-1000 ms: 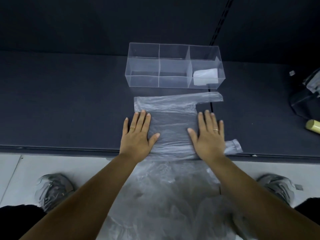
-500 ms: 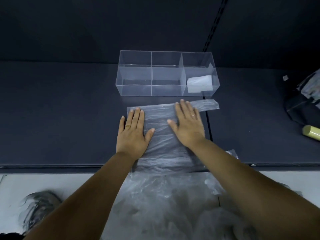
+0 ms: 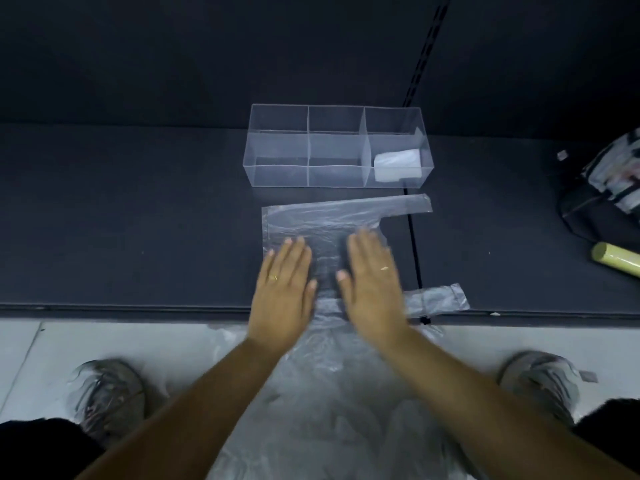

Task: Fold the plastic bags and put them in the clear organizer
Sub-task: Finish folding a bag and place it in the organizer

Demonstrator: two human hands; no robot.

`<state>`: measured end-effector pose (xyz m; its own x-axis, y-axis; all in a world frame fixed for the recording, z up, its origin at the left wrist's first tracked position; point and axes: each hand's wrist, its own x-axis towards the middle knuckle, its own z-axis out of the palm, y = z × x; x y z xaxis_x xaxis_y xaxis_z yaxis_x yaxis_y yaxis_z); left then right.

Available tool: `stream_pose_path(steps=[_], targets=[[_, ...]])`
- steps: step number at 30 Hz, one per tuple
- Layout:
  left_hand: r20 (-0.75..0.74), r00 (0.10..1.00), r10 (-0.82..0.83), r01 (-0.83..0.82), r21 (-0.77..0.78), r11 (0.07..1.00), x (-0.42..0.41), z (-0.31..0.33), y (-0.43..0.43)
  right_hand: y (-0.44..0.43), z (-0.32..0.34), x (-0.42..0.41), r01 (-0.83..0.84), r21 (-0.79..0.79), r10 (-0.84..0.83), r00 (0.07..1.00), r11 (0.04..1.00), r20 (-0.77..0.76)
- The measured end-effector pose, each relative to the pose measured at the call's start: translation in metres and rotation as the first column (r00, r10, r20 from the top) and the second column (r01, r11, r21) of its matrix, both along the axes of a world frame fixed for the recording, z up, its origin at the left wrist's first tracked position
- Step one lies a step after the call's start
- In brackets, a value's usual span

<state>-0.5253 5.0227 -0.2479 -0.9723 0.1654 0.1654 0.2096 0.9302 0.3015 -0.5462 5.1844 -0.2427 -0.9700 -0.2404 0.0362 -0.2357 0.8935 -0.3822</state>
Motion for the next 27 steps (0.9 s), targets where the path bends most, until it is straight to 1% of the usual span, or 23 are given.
stream_pose_path(steps=[1, 2, 4, 5, 7, 12, 15, 16, 18, 20, 21, 22, 24, 25, 26, 27], targets=[[0.027, 0.999, -0.044, 0.044, -0.009, 0.999, 0.018, -0.002, 0.002, -0.015, -0.004, 0.015, -0.079, 0.003, 0.079, 0.996, 0.997, 0.042], [0.081, 0.995, -0.063, 0.067, -0.049, 0.997, 0.032, -0.004, 0.001, -0.022, -0.010, 0.026, -0.131, 0.032, 0.128, 0.987, 0.991, 0.096], [0.184, 0.981, -0.065, 0.098, -0.177, 0.979, 0.046, -0.010, -0.012, -0.016, -0.023, 0.031, -0.150, 0.149, 0.127, 0.980, 0.977, 0.153], [0.201, 0.977, -0.073, 0.121, -0.234, 0.965, 0.048, -0.012, -0.019, -0.006, -0.028, 0.029, -0.124, 0.207, 0.095, 0.985, 0.970, 0.145], [0.206, 0.974, -0.098, 0.158, -0.296, 0.942, 0.047, -0.014, -0.029, 0.024, -0.032, 0.022, -0.046, 0.273, 0.010, 0.992, 0.961, 0.129], [0.235, 0.971, -0.048, 0.125, -0.322, 0.939, 0.047, -0.018, -0.028, 0.123, -0.032, 0.011, 0.150, 0.320, -0.203, 0.970, 0.935, 0.137], [0.231, 0.973, -0.023, 0.113, -0.384, 0.916, 0.045, -0.019, -0.031, 0.156, -0.022, 0.008, 0.210, 0.391, -0.290, 0.944, 0.896, 0.157], [0.231, 0.973, -0.021, 0.111, -0.385, 0.916, 0.044, -0.017, -0.032, 0.154, -0.017, 0.009, 0.218, 0.360, -0.280, 0.951, 0.907, 0.130], [0.248, 0.968, -0.041, 0.133, -0.368, 0.920, 0.043, -0.010, -0.034, 0.132, -0.005, 0.013, 0.171, 0.183, -0.189, 0.978, 0.968, 0.084], [0.253, 0.963, -0.095, 0.189, -0.376, 0.907, 0.041, -0.002, -0.038, 0.093, 0.007, 0.025, 0.021, -0.008, -0.020, 0.990, 1.000, 0.139], [0.257, 0.959, -0.120, 0.210, -0.363, 0.908, 0.040, 0.004, -0.040, 0.071, 0.010, 0.032, -0.072, -0.055, 0.080, 0.981, 0.996, 0.174], [0.268, 0.954, -0.132, 0.216, -0.313, 0.925, 0.038, 0.009, -0.041, 0.051, 0.011, 0.038, -0.163, -0.058, 0.171, 0.965, 0.985, 0.200], [0.296, 0.942, -0.158, 0.204, -0.129, 0.971, 0.033, 0.024, -0.046, 0.019, 0.008, 0.046, -0.277, -0.007, 0.273, 0.943, 0.961, 0.188], [0.309, 0.936, -0.171, 0.185, -0.015, 0.983, 0.030, 0.032, -0.050, 0.011, 0.007, 0.045, -0.279, 0.003, 0.275, 0.950, 0.960, 0.150], [0.332, 0.928, -0.171, 0.143, 0.108, 0.984, 0.026, 0.040, -0.053, 0.009, 0.008, 0.043, -0.237, -0.019, 0.238, 0.965, 0.971, 0.106], [0.383, 0.912, -0.149, 0.064, 0.226, 0.972, 0.022, 0.048, -0.058, 0.011, 0.010, 0.038, -0.173, -0.065, 0.178, 0.981, 0.983, 0.084]])
